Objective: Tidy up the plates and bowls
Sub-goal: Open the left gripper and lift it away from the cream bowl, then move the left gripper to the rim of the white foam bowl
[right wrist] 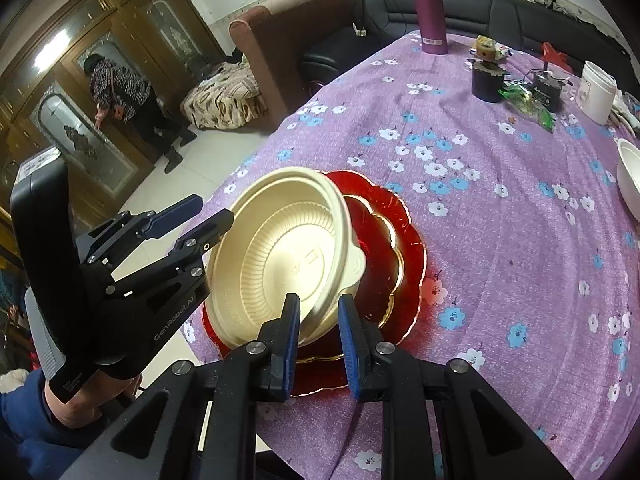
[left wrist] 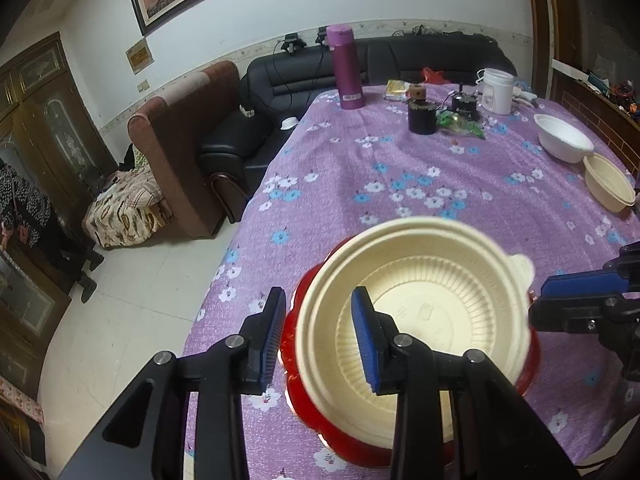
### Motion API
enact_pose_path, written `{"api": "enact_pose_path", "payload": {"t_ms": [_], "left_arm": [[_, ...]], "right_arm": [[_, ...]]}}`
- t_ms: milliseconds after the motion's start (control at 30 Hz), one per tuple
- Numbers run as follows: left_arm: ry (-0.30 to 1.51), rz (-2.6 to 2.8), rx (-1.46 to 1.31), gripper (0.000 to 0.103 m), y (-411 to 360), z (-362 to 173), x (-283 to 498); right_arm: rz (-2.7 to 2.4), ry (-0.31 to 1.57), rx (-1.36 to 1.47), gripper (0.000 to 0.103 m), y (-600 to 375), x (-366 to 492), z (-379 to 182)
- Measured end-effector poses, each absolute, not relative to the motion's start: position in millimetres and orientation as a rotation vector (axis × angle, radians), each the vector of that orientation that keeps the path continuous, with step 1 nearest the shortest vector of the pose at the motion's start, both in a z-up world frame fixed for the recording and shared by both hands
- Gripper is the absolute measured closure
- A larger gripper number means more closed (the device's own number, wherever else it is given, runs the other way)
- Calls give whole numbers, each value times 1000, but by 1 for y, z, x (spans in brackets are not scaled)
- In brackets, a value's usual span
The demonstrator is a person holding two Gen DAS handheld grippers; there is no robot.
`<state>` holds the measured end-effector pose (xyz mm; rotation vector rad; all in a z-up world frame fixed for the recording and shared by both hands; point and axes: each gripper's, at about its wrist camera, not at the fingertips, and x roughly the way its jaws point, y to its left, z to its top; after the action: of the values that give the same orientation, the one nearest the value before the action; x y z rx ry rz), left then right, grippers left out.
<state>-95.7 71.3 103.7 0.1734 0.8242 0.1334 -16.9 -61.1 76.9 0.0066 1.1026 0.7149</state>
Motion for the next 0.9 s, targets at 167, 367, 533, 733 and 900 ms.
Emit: {"api": "enact_pose_path", "payload": {"t_ms": [167,367,533,733,900], "left_arm": [[806,74,188,68,45,116,-91],[806,-67,189,64,-8,129,-76],[830,-175,190,62,-57,130,-61],[863,-292,187,49,-116,130,-42],[914,-355,151,49,-152,131,-14]], "right_arm": [[675,1095,83,81,-92,-15,80],[566,1098,208,80,-157,-12,79],[455,1089,309,77,-223,-16,80],[339,1082,388,74,-299,-19,83],[300,1062,412,74,-346,-18,93]]}}
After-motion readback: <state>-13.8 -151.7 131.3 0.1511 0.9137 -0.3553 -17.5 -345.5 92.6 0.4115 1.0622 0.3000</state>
